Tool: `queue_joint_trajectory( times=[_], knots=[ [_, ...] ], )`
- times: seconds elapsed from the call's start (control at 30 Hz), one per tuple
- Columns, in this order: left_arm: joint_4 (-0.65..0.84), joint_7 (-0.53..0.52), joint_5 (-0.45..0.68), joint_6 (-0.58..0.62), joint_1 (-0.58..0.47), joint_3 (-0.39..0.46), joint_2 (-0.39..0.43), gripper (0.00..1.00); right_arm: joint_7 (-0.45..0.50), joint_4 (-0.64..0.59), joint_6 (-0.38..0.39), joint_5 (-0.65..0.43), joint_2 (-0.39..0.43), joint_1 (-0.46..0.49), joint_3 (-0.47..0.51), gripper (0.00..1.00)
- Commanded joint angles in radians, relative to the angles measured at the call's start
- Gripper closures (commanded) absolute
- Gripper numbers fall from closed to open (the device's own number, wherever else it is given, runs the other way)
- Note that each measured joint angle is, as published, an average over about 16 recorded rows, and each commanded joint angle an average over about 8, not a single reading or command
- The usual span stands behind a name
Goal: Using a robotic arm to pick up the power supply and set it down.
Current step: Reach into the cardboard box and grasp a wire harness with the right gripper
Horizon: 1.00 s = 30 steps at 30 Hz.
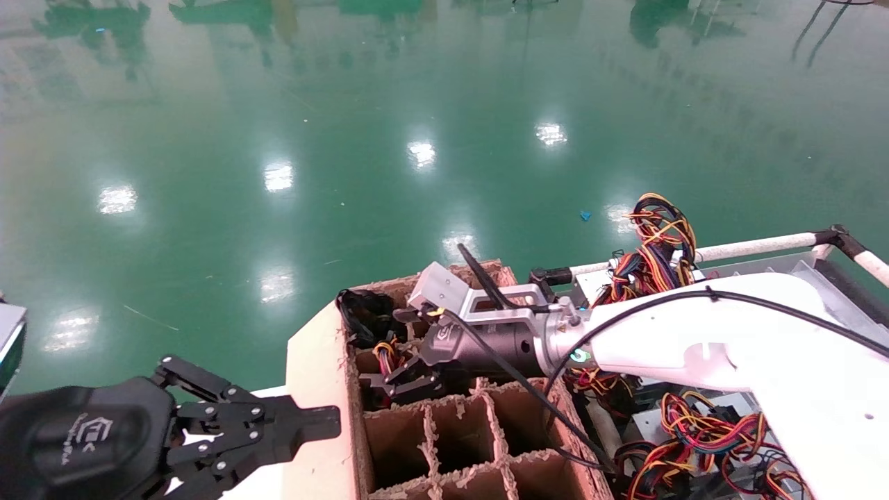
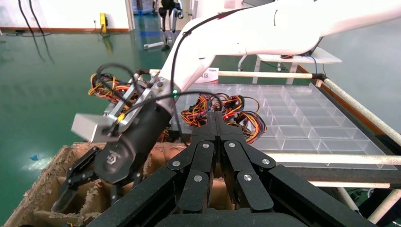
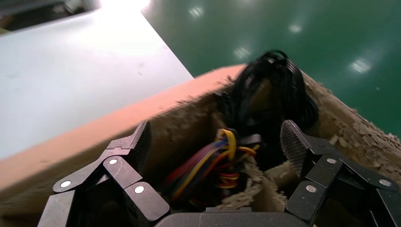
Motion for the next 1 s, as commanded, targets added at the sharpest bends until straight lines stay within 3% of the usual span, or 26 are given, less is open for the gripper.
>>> queue_joint_trajectory(
  times=[0.03,0.13,0.2,1.0],
  knots=[
    [0.000,0.000,0.000,0.000,0.000,0.000,0.000,0.26,-0.022,-0.038,0.025,-0.014,-0.025,0.013,-0.007,1.00],
    [0.000,0.000,0.000,0.000,0.000,0.000,0.000,0.04,-0.032,-0.053,0.046,-0.017,-0.037,0.014,-0.019,1.00],
    [0.000,0.000,0.000,0.000,0.000,0.000,0.000,0.00,-0.033,-0.054,0.052,-0.012,-0.040,0.012,-0.027,1.00],
    [0.000,0.000,0.000,0.000,0.000,0.000,0.000,0.00,-0.007,-0.051,0.068,0.049,-0.032,0.014,-0.111,1.00]
  ],
)
